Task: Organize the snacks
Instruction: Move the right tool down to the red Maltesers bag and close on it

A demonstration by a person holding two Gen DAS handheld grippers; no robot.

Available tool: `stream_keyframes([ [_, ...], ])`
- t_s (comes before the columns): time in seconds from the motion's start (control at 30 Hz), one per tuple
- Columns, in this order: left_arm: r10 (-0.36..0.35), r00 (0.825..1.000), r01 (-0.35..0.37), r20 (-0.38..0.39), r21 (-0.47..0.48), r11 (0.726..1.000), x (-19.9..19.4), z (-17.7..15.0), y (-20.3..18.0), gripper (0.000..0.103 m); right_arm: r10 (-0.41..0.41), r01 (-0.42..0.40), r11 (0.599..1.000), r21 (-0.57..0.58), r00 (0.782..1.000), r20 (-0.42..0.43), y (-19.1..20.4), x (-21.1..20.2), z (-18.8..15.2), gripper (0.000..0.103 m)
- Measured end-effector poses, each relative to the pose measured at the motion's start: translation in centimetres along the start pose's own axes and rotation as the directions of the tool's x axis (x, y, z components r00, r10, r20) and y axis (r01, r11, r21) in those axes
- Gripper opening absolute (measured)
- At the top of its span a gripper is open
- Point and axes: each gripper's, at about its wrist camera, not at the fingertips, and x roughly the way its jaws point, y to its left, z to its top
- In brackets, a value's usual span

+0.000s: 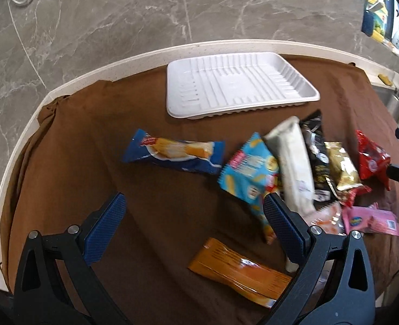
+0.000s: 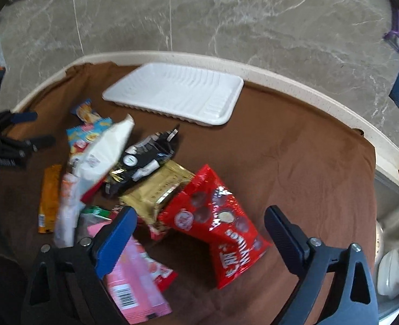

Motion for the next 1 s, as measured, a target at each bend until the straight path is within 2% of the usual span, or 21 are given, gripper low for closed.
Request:
stream_keyframes([
  [0.27,-0.022,0.999,0.020,-0.050,-0.035,0.999,3.8,2.4,2.6,0.103,0.004,-0.010,0.998,-0.059,0.995,-0.097,-1.3,2.7,0.4,0.089],
  [0.37,-0.001,0.998,-0.003,-0.064,-0.058,0.998,5.0,3.2,3.0,0.103,0.035,-0.045,0.996,-0.073,0.992,-0.124,-1.8,3.6,0.3,0.084],
  [0.57,0.001,0.994,-0.015,-0.111,-0.128,0.992,6.7,4.6,3.6,0.103,0.106,-0.129,0.982,-0.136,0.980,-0.166,-2.7,4.6,0.1,0.082],
  [0.67,-0.005,0.992,-0.014,-0.126,-0.146,0.989,7.0,5.1,3.6,0.103,0.142,-0.173,0.971,-0.163,0.972,-0.188,-2.9,4.9,0.3,0.070],
  [0.73,-0.021,0.992,0.003,-0.124,-0.149,0.989,6.9,5.5,3.5,0.103,0.145,-0.184,0.964,-0.191,0.969,-0.200,-2.7,5.1,0.4,0.055],
  [0.9,-0.032,0.992,0.025,-0.126,-0.057,0.998,6.9,6.1,2.4,0.103,0.148,-0.200,0.947,-0.253,0.966,-0.213,-1.9,4.9,0.5,0.041],
  [1.0,-0.045,0.988,0.046,-0.149,0.001,0.999,6.8,5.7,1.2,0.103,0.154,-0.205,0.948,-0.243,0.965,-0.211,-2.1,4.6,0.5,0.036],
])
